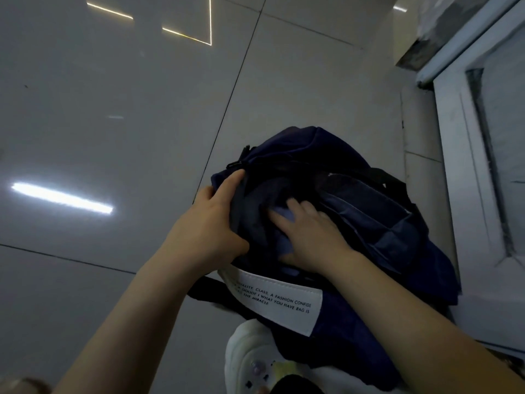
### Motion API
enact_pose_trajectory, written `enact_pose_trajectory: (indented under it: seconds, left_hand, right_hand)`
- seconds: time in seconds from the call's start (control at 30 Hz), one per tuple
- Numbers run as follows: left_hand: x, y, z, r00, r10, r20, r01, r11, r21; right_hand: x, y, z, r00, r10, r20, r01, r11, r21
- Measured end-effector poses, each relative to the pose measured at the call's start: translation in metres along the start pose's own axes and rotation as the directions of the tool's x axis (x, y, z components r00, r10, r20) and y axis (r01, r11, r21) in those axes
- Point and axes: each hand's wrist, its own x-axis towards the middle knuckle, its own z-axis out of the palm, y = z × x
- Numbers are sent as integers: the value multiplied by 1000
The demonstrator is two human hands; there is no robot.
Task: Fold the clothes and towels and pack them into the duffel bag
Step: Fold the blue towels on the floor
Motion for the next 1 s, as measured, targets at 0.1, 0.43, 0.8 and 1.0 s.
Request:
enact_pose_trajectory:
  seconds: [0.1,0.43,0.8,1.0]
  left_hand:
    - [-2,6,0,1000,-2,-16,2,1000,16]
    - [1,9,2,995,-24,-96,20,999,-34]
    - [-27,-18,-4,993,12,-115,5,989,149]
    - [0,-16,-1,992,-28,-125,42,992,116]
  right_hand:
    - [6,0,-1,1000,-6,-2,6,997,-75]
    - [-1,-6,-12,962,-270,-49,271,962,29]
    - [25,-23,-4,965,-154,214,173,982,-71]
    - [15,-30,-14,954,-130,269,172,975,-142]
